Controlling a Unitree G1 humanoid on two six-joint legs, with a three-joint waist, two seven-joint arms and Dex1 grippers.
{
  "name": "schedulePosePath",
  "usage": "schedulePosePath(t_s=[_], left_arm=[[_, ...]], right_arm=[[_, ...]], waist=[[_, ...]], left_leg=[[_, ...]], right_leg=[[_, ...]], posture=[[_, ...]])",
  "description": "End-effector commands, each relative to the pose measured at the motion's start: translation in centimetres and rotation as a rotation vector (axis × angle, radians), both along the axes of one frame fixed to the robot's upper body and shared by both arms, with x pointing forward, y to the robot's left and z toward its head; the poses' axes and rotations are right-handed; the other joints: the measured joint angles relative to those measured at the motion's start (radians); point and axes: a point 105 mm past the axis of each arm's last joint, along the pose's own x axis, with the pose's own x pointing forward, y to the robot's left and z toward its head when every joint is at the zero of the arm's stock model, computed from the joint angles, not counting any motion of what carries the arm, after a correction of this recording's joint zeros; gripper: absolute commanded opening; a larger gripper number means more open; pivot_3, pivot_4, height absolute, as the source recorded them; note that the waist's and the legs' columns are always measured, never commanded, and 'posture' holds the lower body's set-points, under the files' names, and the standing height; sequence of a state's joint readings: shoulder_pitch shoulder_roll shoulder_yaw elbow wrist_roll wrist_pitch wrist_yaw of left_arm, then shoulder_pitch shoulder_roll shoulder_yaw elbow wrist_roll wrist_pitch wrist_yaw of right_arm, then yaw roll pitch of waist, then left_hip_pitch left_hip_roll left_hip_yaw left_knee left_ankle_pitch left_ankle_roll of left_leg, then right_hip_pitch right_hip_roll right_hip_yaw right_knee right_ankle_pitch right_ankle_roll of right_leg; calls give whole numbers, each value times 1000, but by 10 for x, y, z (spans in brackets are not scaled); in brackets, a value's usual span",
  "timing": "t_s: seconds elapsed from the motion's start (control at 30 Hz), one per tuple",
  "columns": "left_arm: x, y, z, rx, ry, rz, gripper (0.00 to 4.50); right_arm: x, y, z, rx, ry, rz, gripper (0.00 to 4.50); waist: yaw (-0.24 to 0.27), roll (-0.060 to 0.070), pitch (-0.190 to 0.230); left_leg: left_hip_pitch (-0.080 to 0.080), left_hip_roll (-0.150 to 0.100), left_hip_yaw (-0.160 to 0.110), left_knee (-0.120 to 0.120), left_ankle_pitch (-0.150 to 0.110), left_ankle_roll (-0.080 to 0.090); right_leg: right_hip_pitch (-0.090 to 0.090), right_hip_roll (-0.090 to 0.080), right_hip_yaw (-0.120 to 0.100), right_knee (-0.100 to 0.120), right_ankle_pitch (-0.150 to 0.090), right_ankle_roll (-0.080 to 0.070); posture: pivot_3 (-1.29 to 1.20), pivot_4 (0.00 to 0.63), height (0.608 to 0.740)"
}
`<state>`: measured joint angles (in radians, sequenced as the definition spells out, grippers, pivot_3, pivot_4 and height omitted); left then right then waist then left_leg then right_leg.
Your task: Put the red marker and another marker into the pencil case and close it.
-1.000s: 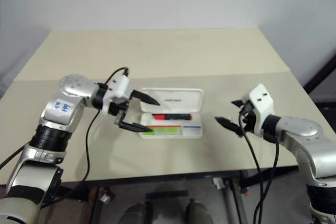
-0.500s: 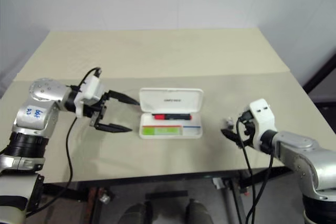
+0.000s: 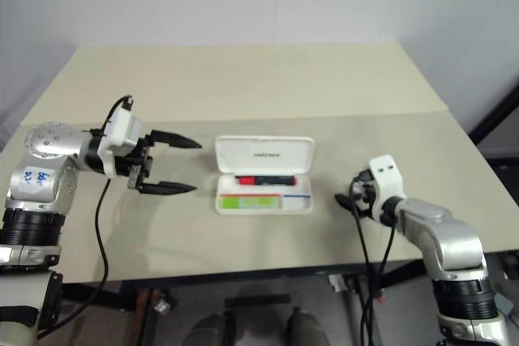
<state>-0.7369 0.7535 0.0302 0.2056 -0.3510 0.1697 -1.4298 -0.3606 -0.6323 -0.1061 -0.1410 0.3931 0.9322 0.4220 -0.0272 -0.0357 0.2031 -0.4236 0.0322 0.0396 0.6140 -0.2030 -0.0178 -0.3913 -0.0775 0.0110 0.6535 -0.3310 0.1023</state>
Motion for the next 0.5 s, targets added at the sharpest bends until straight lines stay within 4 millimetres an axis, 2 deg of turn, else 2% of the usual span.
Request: schedulePosePath(t_s=[0.03, 0.3, 0.37, 0.43, 0.5], left_arm=[[-6, 4, 16, -14, -67, 6, 4500], [-7, 4, 15, -18, -71, 15, 4500], [-6, 3, 15, -17, -66, 13, 4500], [-6, 3, 13, -9, -62, 6, 4500], [-5, 4, 11, -2, -60, 3, 4500]], right_arm=[[2, -10, 0, -24, 1, -25, 3142], [2, -13, 1, -24, -8, -16, 421], [1, -3, 9, -19, -44, 63, 381], [-2, 20, 35, -1, -149, 246, 381], [-9, 36, 53, -25, -218, 417, 381]], waist=[[0, 0, 0], [0, 0, 0], [0, 0, 0], [0, 0, 0], [0, 0, 0]], left_leg=[[0, 0, 0, 0, 0, 0], [0, 0, 0, 0, 0, 0], [0, 0, 0, 0, 0, 0], [0, 0, 0, 0, 0, 0], [0, 0, 0, 0, 0, 0]], right_leg=[[0, 0, 0, 0, 0, 0], [0, 0, 0, 0, 0, 0], [0, 0, 0, 0, 0, 0], [0, 0, 0, 0, 0, 0], [0, 0, 0, 0, 0, 0]], posture=[[0, 150, 740], [0, 150, 740], [0, 150, 740], [0, 150, 740], [0, 150, 740]])
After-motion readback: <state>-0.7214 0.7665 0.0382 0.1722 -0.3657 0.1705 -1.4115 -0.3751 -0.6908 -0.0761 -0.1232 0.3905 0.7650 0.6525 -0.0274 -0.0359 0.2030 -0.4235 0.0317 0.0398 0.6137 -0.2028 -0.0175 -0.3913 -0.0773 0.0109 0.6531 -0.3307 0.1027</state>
